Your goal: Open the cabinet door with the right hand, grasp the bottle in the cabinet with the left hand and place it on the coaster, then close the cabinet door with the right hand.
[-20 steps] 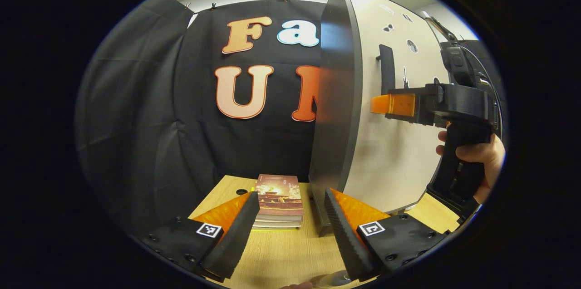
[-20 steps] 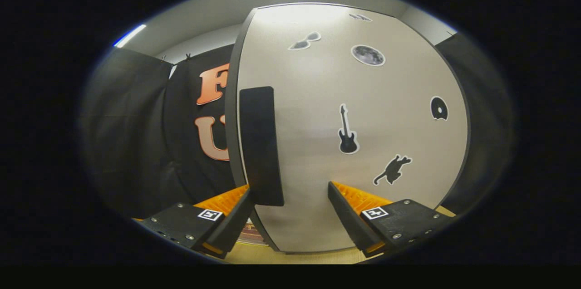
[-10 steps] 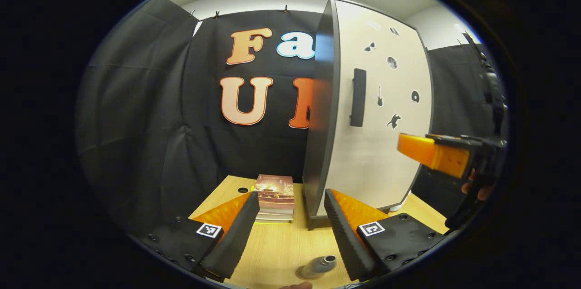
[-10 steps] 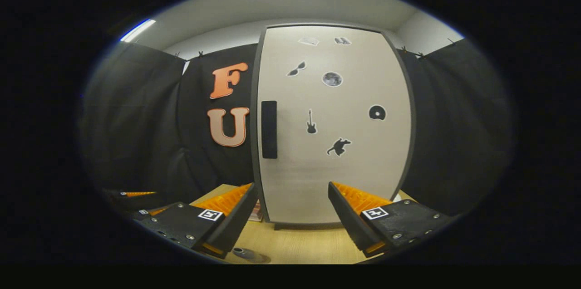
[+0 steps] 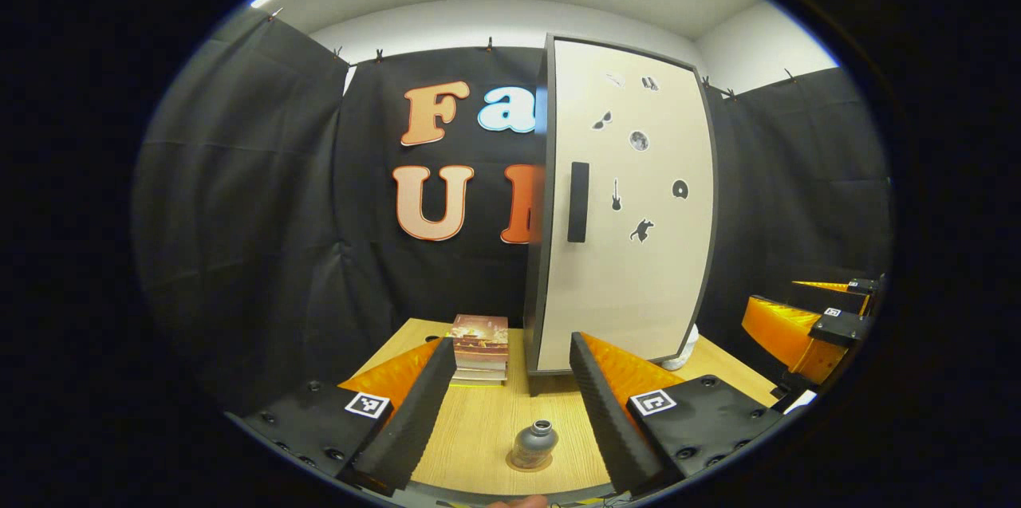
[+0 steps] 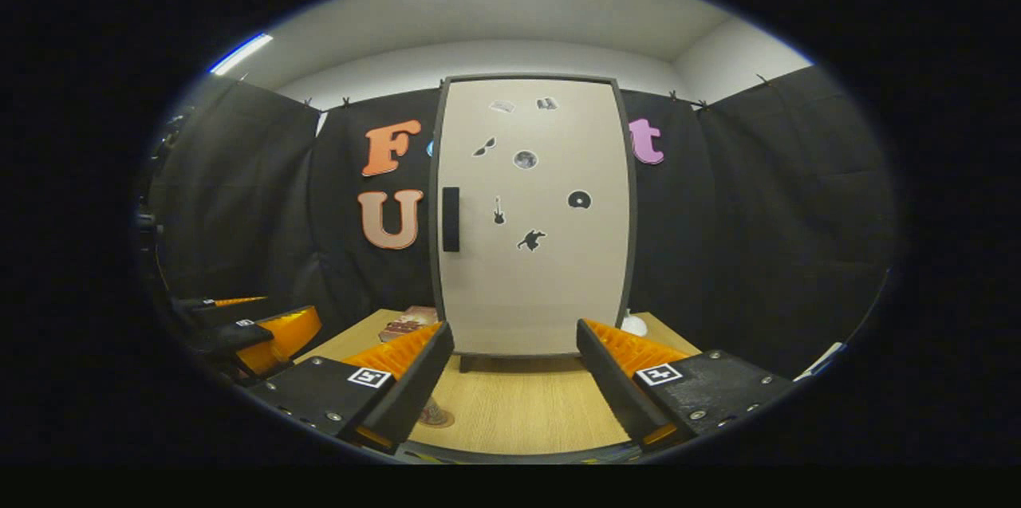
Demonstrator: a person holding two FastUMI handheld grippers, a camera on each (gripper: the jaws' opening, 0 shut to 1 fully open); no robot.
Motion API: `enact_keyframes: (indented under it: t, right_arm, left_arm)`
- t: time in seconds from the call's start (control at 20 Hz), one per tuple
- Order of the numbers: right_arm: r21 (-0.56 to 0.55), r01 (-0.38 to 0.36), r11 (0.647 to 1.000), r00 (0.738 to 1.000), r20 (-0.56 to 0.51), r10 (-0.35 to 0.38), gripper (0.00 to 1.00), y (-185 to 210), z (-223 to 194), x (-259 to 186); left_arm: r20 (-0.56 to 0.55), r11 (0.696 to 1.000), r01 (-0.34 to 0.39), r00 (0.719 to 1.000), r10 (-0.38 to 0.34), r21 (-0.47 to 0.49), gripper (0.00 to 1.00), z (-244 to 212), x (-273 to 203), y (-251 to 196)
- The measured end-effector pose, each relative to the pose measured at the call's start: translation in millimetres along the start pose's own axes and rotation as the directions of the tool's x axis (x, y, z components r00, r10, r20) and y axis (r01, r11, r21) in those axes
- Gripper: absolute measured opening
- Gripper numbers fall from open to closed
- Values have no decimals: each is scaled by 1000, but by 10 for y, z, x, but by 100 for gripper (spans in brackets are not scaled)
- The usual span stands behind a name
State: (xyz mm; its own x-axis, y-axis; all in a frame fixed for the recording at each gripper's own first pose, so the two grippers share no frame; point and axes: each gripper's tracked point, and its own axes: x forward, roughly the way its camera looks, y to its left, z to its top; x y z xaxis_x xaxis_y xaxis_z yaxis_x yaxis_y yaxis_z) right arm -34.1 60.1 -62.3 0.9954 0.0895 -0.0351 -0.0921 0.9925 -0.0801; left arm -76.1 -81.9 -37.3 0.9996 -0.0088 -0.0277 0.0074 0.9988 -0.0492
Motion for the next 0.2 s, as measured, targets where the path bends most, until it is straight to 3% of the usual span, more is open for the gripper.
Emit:
enact_keyframes:
  t: [0.2]
  right_arm:
    - [16, -10, 1000, 1000, 5, 10, 96, 2, 27, -127]
  left_arm:
    - [20, 1000, -19, 1000, 19, 4, 93, 88, -170, 20]
